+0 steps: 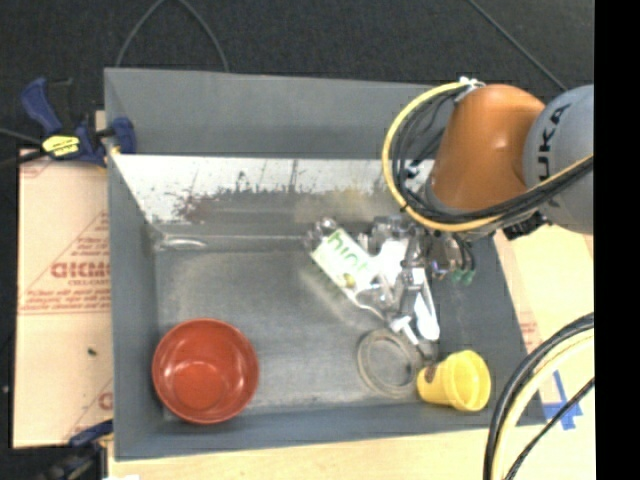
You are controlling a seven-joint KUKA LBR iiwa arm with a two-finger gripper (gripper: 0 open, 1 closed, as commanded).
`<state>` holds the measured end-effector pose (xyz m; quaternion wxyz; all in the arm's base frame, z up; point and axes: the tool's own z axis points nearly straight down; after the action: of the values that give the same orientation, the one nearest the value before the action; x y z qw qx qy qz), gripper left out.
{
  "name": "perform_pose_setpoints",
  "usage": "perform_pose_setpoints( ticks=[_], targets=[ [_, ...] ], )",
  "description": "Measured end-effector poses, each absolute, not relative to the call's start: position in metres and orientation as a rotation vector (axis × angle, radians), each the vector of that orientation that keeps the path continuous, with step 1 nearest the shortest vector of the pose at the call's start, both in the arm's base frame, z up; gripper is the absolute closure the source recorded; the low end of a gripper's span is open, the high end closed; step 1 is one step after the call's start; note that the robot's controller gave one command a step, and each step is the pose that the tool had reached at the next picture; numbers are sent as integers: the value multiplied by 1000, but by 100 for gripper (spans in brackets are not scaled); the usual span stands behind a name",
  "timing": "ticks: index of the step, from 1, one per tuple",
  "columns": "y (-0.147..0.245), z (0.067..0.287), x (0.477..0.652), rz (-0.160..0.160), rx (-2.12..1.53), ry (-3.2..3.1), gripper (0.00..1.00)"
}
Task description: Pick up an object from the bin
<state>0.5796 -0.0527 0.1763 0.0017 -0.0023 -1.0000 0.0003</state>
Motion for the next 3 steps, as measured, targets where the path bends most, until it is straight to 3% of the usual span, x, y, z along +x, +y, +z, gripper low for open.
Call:
perform_pose_setpoints(
  ticks=[1,2,3],
  targets=[
    [-53,180,581,2,-4,-3145,0],
    [-87,73,552,3,-126,-3152,0],
    [-84,71,555,5,-110,-3157,0]
  ],
)
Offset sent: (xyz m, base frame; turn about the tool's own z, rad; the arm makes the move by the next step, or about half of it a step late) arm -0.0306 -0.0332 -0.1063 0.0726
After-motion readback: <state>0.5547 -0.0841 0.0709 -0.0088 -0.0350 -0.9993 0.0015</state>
